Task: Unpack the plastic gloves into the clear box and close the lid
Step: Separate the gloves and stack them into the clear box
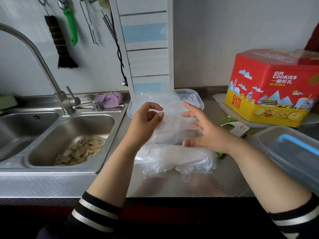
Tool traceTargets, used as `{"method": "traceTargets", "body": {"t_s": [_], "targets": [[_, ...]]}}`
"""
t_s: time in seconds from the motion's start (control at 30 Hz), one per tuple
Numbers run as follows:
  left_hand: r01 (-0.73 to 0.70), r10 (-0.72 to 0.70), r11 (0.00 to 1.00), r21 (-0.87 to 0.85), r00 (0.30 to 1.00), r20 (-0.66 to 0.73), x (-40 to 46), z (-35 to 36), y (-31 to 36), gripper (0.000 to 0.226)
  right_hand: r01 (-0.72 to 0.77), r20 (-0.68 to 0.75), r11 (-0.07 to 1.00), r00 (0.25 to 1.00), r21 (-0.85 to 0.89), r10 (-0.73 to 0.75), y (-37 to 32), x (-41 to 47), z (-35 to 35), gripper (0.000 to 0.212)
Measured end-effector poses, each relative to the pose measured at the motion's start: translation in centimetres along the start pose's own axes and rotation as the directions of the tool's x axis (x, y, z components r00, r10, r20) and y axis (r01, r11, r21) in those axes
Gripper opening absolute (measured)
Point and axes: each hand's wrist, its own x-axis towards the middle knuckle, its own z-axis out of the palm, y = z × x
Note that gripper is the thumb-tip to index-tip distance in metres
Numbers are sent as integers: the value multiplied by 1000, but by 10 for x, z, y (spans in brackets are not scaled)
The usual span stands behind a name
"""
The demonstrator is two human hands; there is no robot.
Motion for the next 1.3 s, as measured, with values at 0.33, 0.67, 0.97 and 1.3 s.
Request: {"method": "traceTargets", "body": {"t_s": [0.33,0.67,0.97,1.3], "targets": [[-1,34,978,210,987,-158,41,-9,16,17,33,-537,994,839,-107,-85,-35,45,-10,24],[144,-33,688,711,985,-167,115,-26,7,11,-412,-540,791,832,-452,124,-16,138,-50,25],[-246,394,643,725,918,-38,89,-19,17,34,-555,-579,524,804,-646,137,-10,143,-39,27],[-239,-23,497,834,957,289,71,-25,-3,77,-417,-460,549,886,-725,67,-3,129,-49,48]]}}
